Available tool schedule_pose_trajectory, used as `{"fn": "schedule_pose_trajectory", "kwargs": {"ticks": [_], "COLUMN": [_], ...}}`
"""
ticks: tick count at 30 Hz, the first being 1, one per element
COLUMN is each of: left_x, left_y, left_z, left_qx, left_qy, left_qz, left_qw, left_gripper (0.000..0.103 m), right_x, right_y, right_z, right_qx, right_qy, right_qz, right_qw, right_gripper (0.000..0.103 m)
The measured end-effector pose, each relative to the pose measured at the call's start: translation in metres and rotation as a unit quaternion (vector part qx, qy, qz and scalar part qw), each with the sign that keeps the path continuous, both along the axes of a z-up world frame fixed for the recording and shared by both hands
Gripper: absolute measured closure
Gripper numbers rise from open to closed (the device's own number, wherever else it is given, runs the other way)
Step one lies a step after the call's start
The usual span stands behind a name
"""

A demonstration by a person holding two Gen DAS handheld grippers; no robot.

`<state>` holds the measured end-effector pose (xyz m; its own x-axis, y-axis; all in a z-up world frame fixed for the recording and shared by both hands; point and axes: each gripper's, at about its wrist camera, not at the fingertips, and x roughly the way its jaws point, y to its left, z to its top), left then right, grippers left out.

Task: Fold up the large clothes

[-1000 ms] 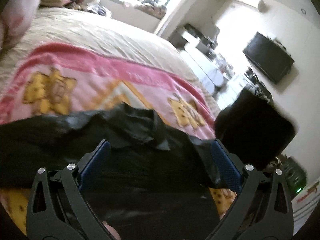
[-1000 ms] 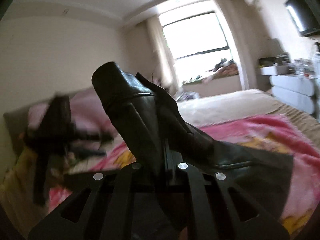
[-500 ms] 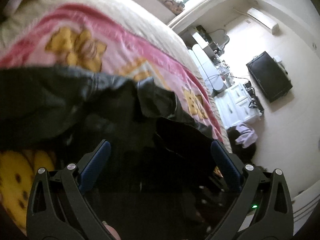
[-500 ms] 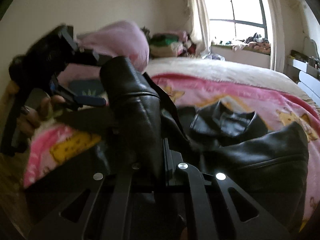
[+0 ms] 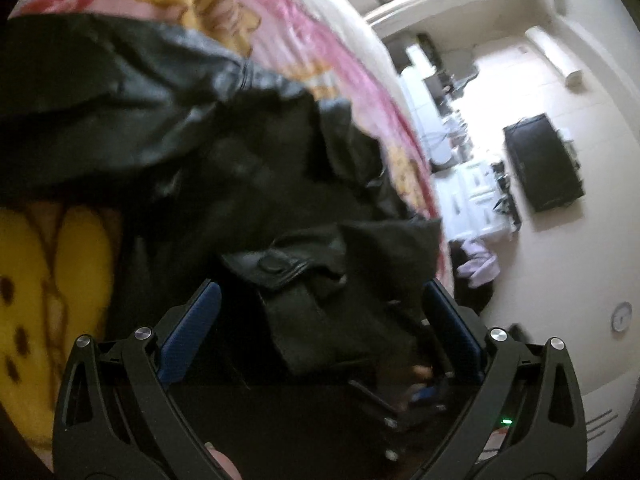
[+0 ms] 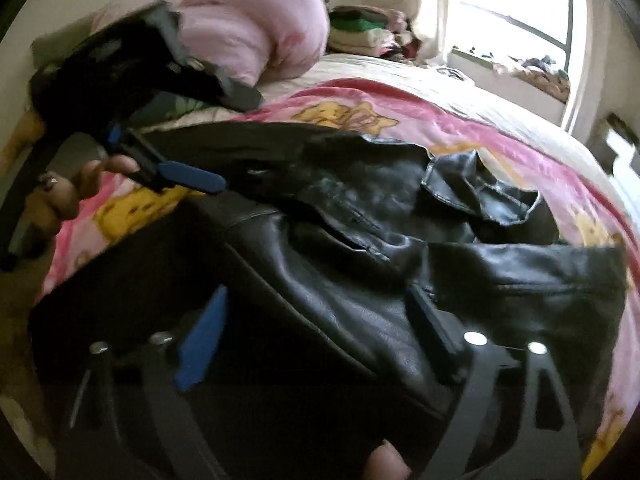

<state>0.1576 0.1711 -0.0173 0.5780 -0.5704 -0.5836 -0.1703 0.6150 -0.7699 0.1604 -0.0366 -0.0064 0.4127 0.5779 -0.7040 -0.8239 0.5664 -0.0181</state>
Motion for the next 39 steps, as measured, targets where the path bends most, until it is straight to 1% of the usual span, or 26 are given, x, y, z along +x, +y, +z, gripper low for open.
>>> {"fn": "schedule_pose_trajectory", "kwargs": {"ticks": [3, 5, 8, 10, 11, 12, 13, 15, 16, 17, 19, 21, 22, 23, 25, 26, 27, 28, 29, 31, 33, 34, 35, 36, 38, 39], "left_x": [0.001, 0.004, 0.009, 0.012, 0.012, 0.014, 0.016, 0.019, 0.020, 0.020, 0.019, 0.014, 0.011, 0.007, 0.002, 0.001, 0.002, 0.005, 0.008, 0.015, 0.020, 0.020, 0.020, 0.019, 0.020, 0.021], "left_y": [-0.011, -0.019, -0.024, -0.025, -0.026, -0.027, -0.029, -0.032, -0.034, -0.037, -0.041, -0.042, -0.043, -0.044, -0.049, -0.050, -0.052, -0.052, -0.049, -0.041, -0.035, -0.032, -0.032, -0.033, -0.042, -0.043], "left_z": [-0.013, -0.021, -0.027, -0.027, -0.025, -0.024, -0.023, -0.022, -0.020, -0.017, -0.003, 0.024, 0.039, 0.058, 0.083, 0.090, 0.090, 0.086, 0.077, 0.059, 0.046, 0.045, 0.046, 0.050, 0.053, 0.052], "left_qx": [0.015, 0.016, 0.026, 0.034, 0.046, 0.055, 0.062, 0.078, 0.087, 0.092, 0.106, 0.132, 0.144, 0.163, 0.203, 0.221, 0.232, 0.240, 0.243, 0.237, 0.223, 0.217, 0.215, 0.220, 0.240, 0.247], "left_qy": [0.018, 0.026, 0.028, 0.020, 0.010, 0.004, 0.004, -0.001, -0.006, -0.012, -0.035, -0.084, -0.109, -0.144, -0.192, -0.204, -0.203, -0.198, -0.188, -0.164, -0.145, -0.144, -0.148, -0.157, -0.162, -0.161], "left_qz": [-0.014, -0.022, -0.011, 0.000, 0.011, 0.017, 0.018, 0.015, 0.012, 0.008, 0.003, 0.002, 0.006, 0.009, 0.008, 0.005, 0.002, 0.000, 0.001, 0.000, 0.002, 0.002, 0.001, -0.003, -0.020, -0.022], "left_qw": [0.9996, 0.9993, 0.9992, 0.9992, 0.9989, 0.9984, 0.9979, 0.9969, 0.9961, 0.9957, 0.9938, 0.9877, 0.9836, 0.9761, 0.9601, 0.9537, 0.9511, 0.9502, 0.9516, 0.9575, 0.9639, 0.9655, 0.9653, 0.9628, 0.9568, 0.9553], "left_gripper": [0.009, 0.009, 0.009, 0.011, 0.016, 0.037, 0.064, 0.081, 0.092, 0.097, 0.100, 0.101, 0.101, 0.101, 0.101, 0.101, 0.101, 0.101, 0.101, 0.101, 0.101, 0.101, 0.101, 0.101, 0.101, 0.101], "right_x": [-0.005, -0.004, 0.016, 0.044, 0.054, 0.069, 0.079, 0.097, 0.103, 0.107, 0.117, 0.133, 0.141, 0.150, 0.172, 0.181, 0.192, 0.200, 0.209, 0.217, 0.221, 0.223, 0.225, 0.225, 0.224, 0.223], "right_y": [-0.017, -0.032, -0.065, -0.098, -0.111, -0.135, -0.152, -0.192, -0.209, -0.220, -0.242, -0.257, -0.260, -0.262, -0.262, -0.260, -0.256, -0.254, -0.252, -0.250, -0.250, -0.250, -0.249, -0.249, -0.252, -0.256], "right_z": [0.016, 0.026, 0.036, 0.041, 0.042, 0.044, 0.043, 0.037, 0.033, 0.030, 0.024, 0.020, 0.017, 0.013, 0.005, -0.001, -0.008, -0.014, -0.022, -0.033, -0.040, -0.044, -0.047, -0.049, -0.045, -0.045], "right_qx": [0.020, 0.037, 0.062, 0.092, 0.104, 0.128, 0.147, 0.196, 0.213, 0.221, 0.224, 0.215, 0.214, 0.213, 0.205, 0.199, 0.193, 0.186, 0.178, 0.178, 0.196, 0.204, 0.214, 0.227, 0.236, 0.248], "right_qy": [0.011, -0.002, -0.010, 0.006, 0.013, 0.023, 0.033, 0.064, 0.078, 0.085, 0.093, 0.103, 0.113, 0.125, 0.147, 0.156, 0.171, 0.183, 0.193, 0.214, 0.234, 0.247, 0.259, 0.266, 0.250, 0.243], "right_qz": [0.021, 0.015, -0.050, -0.134, -0.167, -0.226, -0.264, -0.330, -0.351, -0.363, -0.394, -0.432, -0.440, -0.447, -0.449, -0.449, -0.443, -0.440, -0.446, -0.447, -0.443, -0.437, -0.428, -0.415, -0.416, -0.416], "right_qw": [1.000, 0.999, 0.997, 0.987, 0.980, 0.965, 0.953, 0.921, 0.909, 0.901, 0.886, 0.870, 0.865, 0.860, 0.857, 0.857, 0.859, 0.859, 0.855, 0.850, 0.843, 0.840, 0.839, 0.840, 0.842, 0.840], "right_gripper": [0.007, 0.007, 0.007, 0.007, 0.007, 0.007, 0.007, 0.007, 0.007, 0.007, 0.009, 0.018, 0.021, 0.025, 0.029, 0.029, 0.029, 0.029, 0.029, 0.029, 0.031, 0.035, 0.050, 0.076, 0.089, 0.091]}}
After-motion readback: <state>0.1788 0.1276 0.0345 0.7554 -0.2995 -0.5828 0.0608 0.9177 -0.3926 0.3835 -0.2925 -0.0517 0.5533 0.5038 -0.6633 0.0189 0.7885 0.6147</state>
